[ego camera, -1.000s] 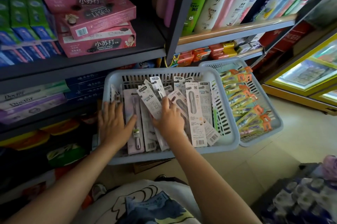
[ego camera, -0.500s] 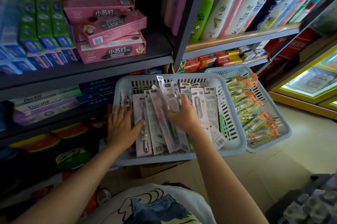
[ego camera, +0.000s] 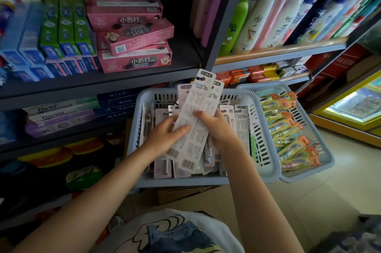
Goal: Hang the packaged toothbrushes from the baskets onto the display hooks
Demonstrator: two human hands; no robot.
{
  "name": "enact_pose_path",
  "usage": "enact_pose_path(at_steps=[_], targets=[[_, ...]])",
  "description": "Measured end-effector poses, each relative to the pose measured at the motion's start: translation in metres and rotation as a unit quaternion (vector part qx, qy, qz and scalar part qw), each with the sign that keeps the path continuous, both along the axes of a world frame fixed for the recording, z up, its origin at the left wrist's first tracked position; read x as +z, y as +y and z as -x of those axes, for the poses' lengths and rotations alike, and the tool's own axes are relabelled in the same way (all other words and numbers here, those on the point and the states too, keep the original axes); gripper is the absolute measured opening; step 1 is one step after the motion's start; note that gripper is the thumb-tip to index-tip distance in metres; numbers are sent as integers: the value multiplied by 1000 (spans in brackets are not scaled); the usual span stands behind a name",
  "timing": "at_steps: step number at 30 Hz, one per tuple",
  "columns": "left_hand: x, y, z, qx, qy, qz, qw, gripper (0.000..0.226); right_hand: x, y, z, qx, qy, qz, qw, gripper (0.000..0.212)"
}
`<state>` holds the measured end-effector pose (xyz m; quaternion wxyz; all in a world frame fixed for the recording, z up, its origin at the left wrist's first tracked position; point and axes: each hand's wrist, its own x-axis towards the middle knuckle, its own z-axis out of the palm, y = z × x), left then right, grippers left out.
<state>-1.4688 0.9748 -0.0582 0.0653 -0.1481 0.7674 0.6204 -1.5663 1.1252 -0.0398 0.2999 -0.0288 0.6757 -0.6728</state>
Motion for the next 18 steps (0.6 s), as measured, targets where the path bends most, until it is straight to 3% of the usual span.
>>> enact_pose_path(at_steps=[6, 11, 18], targets=[[10, -4, -5, 51, -36, -81, 995, 23, 3, -15, -9, 2, -28, 57, 998, 37], [9, -13, -11, 116, -54, -133, 983, 21, 2, -21, -11, 0, -25, 52, 998, 36], [1, -30, -16, 157, -87, -171, 969, 25, 8, -15, -10, -3, -29, 7, 1000, 16]])
